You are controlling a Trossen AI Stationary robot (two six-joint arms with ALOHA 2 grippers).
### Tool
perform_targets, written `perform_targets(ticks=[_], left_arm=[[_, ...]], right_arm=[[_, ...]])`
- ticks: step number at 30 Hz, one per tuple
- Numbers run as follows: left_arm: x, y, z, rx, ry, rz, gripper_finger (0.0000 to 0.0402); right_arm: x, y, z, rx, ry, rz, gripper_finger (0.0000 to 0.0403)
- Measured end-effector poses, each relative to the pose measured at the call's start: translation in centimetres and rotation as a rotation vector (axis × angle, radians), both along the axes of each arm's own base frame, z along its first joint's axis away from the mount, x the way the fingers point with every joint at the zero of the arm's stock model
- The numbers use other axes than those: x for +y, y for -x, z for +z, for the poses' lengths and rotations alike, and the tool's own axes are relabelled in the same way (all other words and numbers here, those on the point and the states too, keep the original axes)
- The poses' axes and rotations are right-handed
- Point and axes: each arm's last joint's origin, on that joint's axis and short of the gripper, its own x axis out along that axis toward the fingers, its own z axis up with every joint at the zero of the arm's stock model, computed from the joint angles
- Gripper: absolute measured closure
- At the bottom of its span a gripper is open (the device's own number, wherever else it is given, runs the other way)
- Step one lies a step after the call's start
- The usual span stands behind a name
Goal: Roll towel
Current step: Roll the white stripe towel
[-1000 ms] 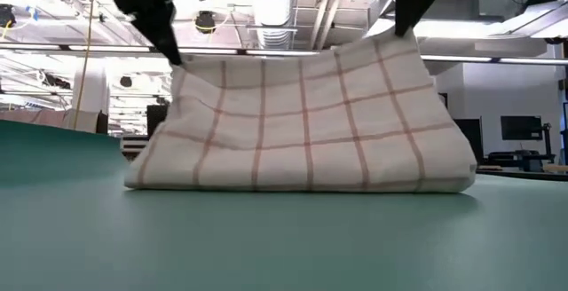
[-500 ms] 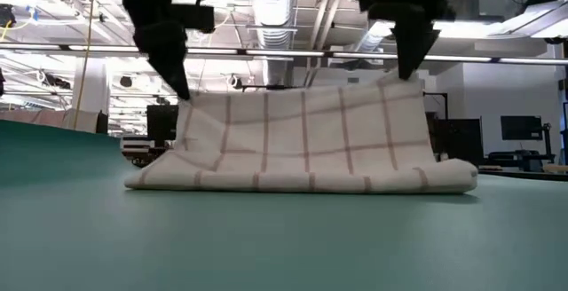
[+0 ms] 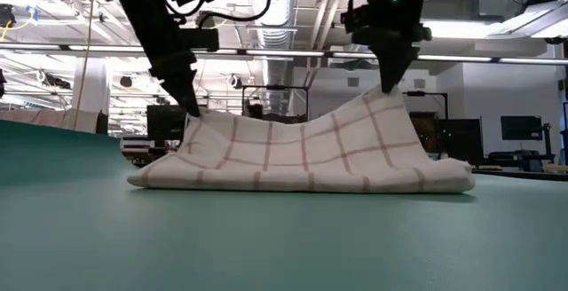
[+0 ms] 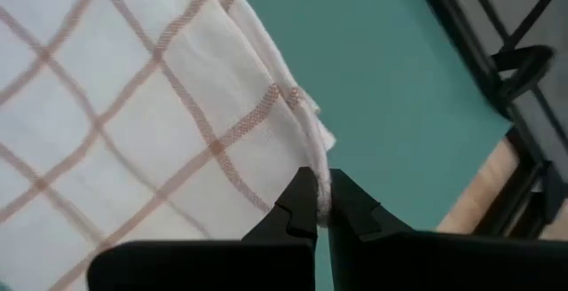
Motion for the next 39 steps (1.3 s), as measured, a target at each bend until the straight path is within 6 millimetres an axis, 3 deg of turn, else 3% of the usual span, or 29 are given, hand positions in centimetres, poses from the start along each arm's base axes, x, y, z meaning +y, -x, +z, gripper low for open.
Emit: perform_targets(ticks=[6,13,25,39], left_arm=[[0.9,0.3,-0.9,-0.011,0.001,0.034,0.0401],[1.3,0.6,-2.4,-0.052,0.030,0.028,0.0401],[2.1,1.0,-3.7,-0.107,-0.012,0.064,0.0399],[2.5,0.8,-3.5,-0.108,-0.033,-0.055,0.0295]], right_arm=[[-1.6,-0.3,-0.2,-0.007,0.001,0.015,0.0384],[-3.0,-0.2,-2.7,-0.003,-0.061,0.025,0.0384],[-3.8,0.2,-5.4,-0.015,-0.090,0.002,0.0384],[-4.9,1.2,-7.1,-0.010,-0.093,-0.104,0.0359]])
